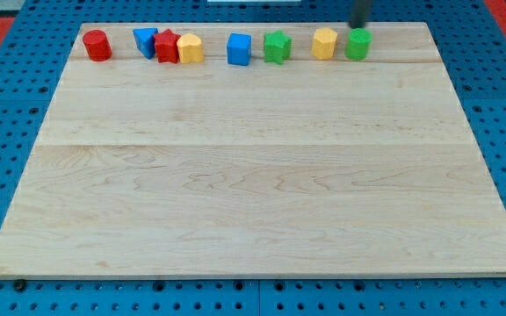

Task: Push the green circle parallel bottom of the yellow hexagon

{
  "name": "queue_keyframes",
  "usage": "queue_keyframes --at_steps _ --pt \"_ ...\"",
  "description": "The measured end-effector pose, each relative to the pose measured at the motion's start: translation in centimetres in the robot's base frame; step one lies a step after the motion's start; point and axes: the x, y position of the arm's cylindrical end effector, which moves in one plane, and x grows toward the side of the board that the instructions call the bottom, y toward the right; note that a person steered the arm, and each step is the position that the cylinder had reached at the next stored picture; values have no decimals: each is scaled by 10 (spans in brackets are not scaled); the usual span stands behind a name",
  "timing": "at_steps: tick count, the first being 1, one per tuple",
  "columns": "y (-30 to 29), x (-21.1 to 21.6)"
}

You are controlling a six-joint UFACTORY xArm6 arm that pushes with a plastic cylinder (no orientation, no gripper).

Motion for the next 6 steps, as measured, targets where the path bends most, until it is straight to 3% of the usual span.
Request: queue_keyframes --at_steps 2,6 --pt "56 10" --pt "31 107"
